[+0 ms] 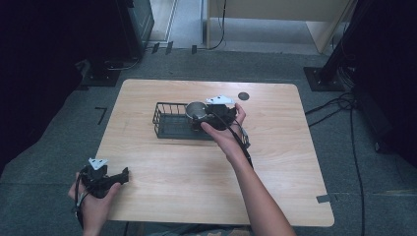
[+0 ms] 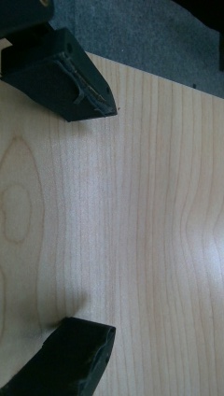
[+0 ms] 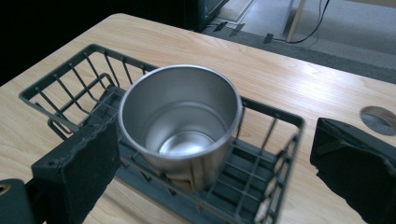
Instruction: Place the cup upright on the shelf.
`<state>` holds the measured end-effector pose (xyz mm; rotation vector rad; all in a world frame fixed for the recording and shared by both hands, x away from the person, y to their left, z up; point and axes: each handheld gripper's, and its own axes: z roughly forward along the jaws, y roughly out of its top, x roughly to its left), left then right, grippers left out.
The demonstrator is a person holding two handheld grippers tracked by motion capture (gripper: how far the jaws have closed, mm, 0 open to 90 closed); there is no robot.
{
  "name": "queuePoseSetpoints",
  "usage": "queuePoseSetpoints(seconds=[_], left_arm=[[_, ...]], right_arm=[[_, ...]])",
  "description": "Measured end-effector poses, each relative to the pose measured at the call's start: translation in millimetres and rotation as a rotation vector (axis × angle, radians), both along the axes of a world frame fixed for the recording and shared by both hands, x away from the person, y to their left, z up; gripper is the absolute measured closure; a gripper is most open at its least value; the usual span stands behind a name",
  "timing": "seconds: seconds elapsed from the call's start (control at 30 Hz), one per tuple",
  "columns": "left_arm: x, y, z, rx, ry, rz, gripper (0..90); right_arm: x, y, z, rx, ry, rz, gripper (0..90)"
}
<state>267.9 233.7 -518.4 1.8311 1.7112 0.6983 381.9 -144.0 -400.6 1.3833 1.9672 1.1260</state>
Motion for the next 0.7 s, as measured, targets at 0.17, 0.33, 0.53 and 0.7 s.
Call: queuePoseSetpoints(seconds=[0.17, 0.33, 0.53, 0.7], left_arm=[[0.0, 0.0, 0.0, 0.0, 0.0, 0.0, 0.0], [0.0, 0.0, -0.1, 0.0, -0.001, 0.0, 0.0], [0.0, 0.0, -0.1, 0.0, -0.001, 0.0, 0.0], [0.0, 0.0, -0.1, 0.0, -0.002, 0.0, 0.0]], right_arm=[[-11.1, -17.7, -0.9, -0.007, 0.009, -0.006, 1.4], [-22.6, -37.0, -3.6, -0.01, 0.008, -0.019, 1.4], [-35.1, -60.5, -8.9, -0.011, 0.003, -0.054, 1.4], [-44.9, -77.0, -16.1, -0.014, 0.005, -0.066, 1.4]])
